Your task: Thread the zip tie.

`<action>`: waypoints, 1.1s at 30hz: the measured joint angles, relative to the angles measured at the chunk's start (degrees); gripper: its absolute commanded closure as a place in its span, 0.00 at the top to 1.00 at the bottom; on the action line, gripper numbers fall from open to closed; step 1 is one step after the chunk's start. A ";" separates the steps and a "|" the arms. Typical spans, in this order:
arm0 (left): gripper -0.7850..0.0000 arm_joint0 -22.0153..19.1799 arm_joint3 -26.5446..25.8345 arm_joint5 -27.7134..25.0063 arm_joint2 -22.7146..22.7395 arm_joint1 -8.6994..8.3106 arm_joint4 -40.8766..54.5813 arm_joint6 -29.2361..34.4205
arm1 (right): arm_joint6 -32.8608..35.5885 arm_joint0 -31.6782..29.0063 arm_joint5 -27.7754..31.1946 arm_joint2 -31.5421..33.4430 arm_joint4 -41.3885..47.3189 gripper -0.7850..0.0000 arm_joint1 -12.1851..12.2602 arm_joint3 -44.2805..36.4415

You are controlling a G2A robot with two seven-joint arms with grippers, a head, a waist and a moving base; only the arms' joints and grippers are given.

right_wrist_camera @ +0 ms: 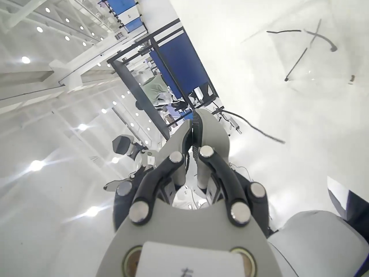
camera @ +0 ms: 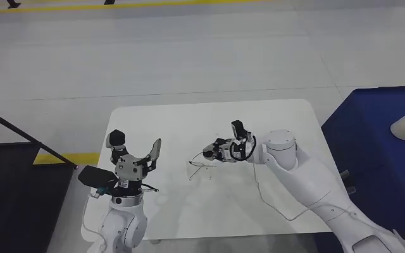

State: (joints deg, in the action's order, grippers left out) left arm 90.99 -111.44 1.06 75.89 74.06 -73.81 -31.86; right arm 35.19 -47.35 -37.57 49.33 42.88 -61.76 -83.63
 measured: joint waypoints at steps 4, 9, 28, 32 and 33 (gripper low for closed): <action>1.00 0.00 0.00 0.00 0.00 0.00 0.00 0.00 | -0.45 1.47 -0.26 -1.61 -0.94 0.62 -0.77 2.33; 1.00 0.00 0.00 0.00 0.00 0.00 0.00 0.00 | 0.17 1.54 2.55 -2.34 0.26 0.96 -1.56 3.19; 1.00 0.00 0.00 0.00 0.00 0.00 0.00 0.00 | 9.16 -17.03 36.73 22.87 -7.55 1.00 3.30 -22.19; 1.00 0.00 0.00 0.00 0.00 0.00 0.00 0.00 | 12.26 -20.66 37.04 25.30 -5.95 1.00 3.69 -24.70; 1.00 0.00 0.00 0.00 0.00 0.00 0.00 0.00 | 12.12 -20.55 37.03 25.26 -5.84 1.00 3.68 -24.64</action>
State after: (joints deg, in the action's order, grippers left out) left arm 90.99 -111.44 1.06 75.89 74.06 -73.81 -31.86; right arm 47.31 -67.89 -0.54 74.59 37.04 -58.08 -108.28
